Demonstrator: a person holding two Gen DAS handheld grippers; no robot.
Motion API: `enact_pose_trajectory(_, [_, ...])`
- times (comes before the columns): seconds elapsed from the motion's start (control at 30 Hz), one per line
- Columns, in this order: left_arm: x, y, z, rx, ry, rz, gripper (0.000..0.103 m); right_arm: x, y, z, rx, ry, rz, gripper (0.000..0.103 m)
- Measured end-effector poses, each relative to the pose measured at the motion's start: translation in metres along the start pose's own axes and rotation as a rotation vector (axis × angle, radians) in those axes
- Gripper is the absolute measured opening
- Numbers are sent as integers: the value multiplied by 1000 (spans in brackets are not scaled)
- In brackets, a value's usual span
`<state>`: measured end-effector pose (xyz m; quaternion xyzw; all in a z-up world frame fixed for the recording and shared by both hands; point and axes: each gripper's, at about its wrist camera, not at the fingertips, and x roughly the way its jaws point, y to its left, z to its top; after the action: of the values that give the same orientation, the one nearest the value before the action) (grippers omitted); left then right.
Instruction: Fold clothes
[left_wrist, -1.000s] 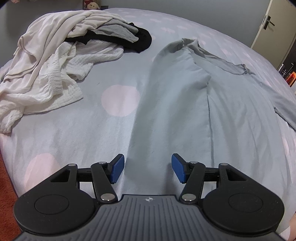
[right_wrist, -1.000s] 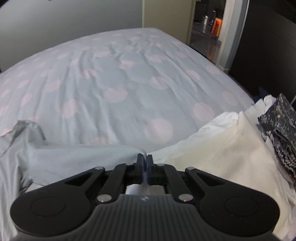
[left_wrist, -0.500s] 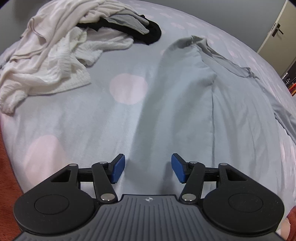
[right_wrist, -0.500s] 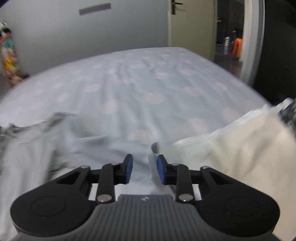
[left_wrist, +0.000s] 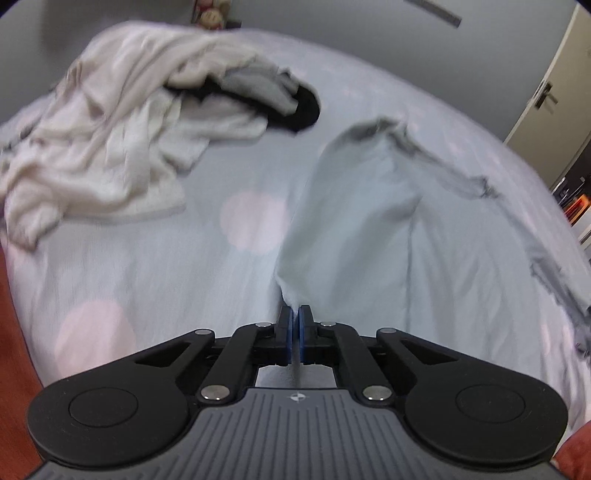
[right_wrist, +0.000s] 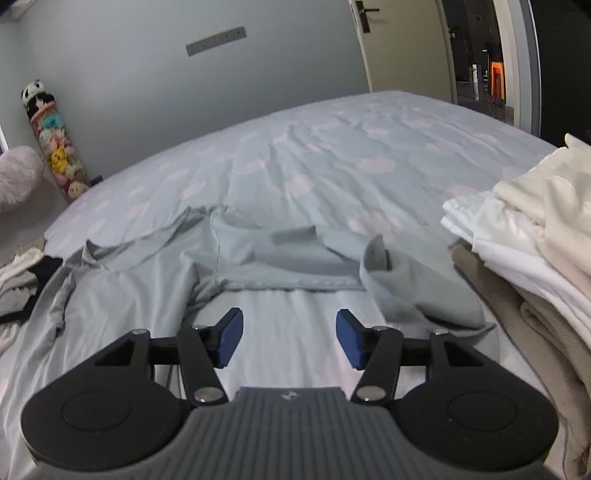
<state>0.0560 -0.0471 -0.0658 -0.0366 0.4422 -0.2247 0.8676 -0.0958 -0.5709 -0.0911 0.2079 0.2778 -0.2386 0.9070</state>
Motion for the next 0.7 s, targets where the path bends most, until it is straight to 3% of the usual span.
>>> enact_pose_trajectory(0.3, [-27,10,63,23,-140,64,1,2,-3,-2,10,19,-8,59])
enact_pose_trajectory(0.7, [-1,78,115,25,-154,301,1,6,-1,-3,-5,42,-15,59])
